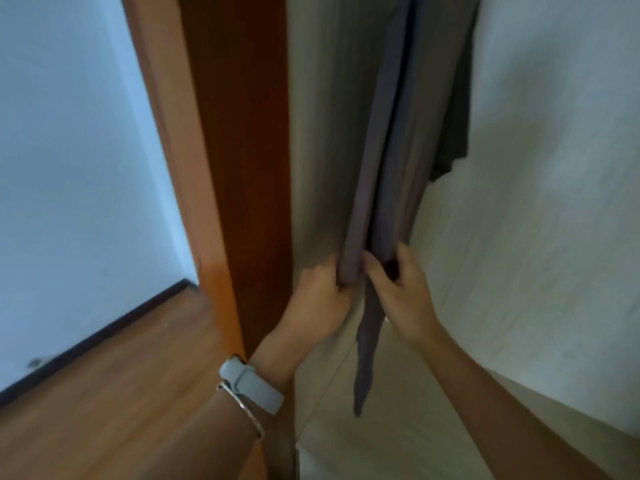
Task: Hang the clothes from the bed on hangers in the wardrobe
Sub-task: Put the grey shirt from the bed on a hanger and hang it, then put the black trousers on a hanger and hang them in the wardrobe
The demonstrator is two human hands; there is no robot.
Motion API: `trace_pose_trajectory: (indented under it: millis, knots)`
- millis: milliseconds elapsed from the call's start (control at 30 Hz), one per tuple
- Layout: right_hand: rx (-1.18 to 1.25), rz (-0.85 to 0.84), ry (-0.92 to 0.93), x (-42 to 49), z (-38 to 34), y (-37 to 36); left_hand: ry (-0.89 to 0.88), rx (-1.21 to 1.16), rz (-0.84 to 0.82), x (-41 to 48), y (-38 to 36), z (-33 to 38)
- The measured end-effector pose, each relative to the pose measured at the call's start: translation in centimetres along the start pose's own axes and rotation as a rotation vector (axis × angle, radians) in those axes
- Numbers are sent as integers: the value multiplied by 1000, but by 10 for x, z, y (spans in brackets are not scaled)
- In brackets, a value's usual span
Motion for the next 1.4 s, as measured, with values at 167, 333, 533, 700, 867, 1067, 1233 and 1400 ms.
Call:
trace_pose_trajectory:
  millis: [167,333,533,700,867,1067,1233,1400]
  knots:
    - [-222,-359,-396,-82,116,-42,270,132,-289,-109,-52,-109]
    - [-542,-871,-570,-164,193,-87,713,135,-344,-255,-25,-210]
    - [-730,-1248,-608,-217,223,-158,1133,129,-318,-409,43,-271]
    - [-910,-1412,-653,-237,237,-230,1444,17,-103,-478,80,-308]
    - [-958,-1325,-755,-231,228,-313,1689,-209,228,-539,114,-337]
    - [-912,-1414,-596,-215,186,-441,1872,-521,653,-590,147,-347]
    - [-979,-1530,-446,-221,154,-550,1981,-708,925,-610,151,-355]
    - [-1103,-1683,-306,-238,128,-672,2021,-780,1060,-618,173,-383]
Point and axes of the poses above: each hand's wrist, its own x-axis towards the middle knuckle, its own y-axis out of the back of the hand, z = x × y, the point moved 5 cm from there along x, towards the middle knuckle, and after that the axes turned 4 degrees about -y, right-handed, at the moved point
